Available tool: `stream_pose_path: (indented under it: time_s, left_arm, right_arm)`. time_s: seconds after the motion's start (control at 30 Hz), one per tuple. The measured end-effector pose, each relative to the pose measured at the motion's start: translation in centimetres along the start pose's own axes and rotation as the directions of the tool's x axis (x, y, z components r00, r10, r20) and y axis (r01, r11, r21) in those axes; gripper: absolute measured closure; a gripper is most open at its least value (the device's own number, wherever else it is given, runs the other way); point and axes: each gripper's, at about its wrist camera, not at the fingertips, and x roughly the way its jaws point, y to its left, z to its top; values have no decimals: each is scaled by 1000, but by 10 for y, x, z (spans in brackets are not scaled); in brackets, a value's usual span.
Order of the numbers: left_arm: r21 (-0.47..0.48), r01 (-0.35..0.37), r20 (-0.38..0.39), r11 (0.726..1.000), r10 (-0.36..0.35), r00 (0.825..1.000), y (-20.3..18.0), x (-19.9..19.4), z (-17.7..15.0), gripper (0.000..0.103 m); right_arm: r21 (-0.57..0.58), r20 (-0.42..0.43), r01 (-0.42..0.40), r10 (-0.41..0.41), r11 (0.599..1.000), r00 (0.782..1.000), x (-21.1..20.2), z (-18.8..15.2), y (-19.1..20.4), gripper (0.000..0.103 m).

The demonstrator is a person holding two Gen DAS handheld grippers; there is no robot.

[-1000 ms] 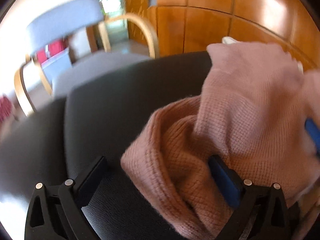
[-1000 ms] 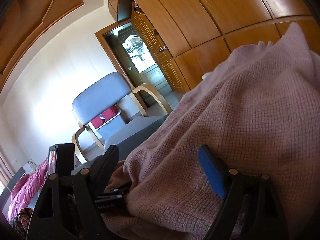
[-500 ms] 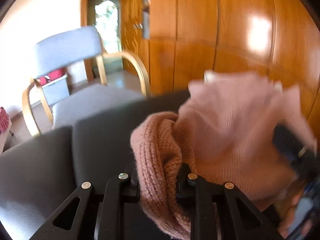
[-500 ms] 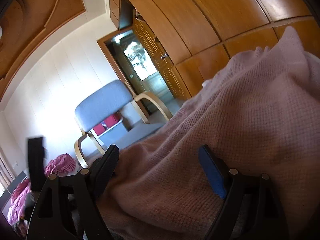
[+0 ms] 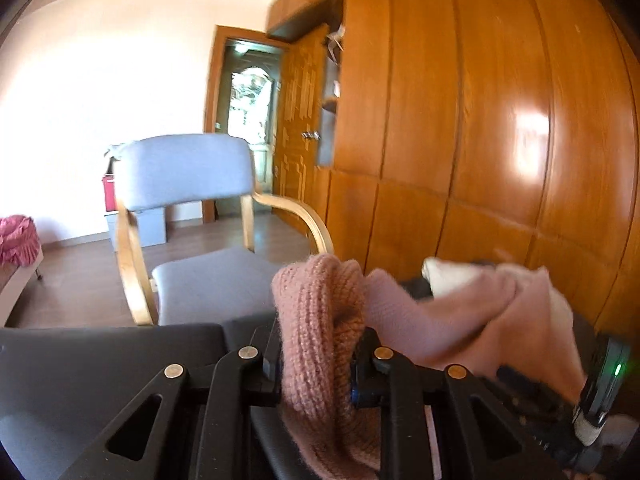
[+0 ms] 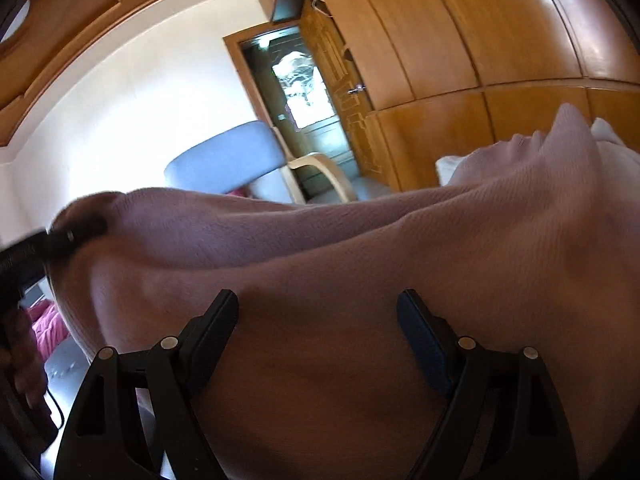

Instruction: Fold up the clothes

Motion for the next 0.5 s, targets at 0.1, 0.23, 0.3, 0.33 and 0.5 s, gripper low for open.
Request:
stream_pose_path:
  time_s: [0.1,0.23,0.3,0.33,0.5]
  left_arm:
    - [-52,-28,43,998,30,999,23,-22,10,82]
    - [-80,-92,81,993,98,992,55,-38,11,82]
    - [-90,-143,85,986,150,985,72,-46,5,82]
    - [-105,-167,79,980,176,981,82,-50,1,82]
    - [-220,-261,16,940,271,962,140,-75,-30,82]
  right_arm:
    - [-28,22,-18,18,999,1000,-6,-3,9,19]
    - [-44,-34,-24,23,999,999,3,-11,16,18]
    - [-36,-92,-21,18,999,996,14,-14,18,18]
    - [-31,-122,-18,14,999,992,20,-15,18,18]
    - [-17,-287,10,-15,1000,958,53,-24,24,18]
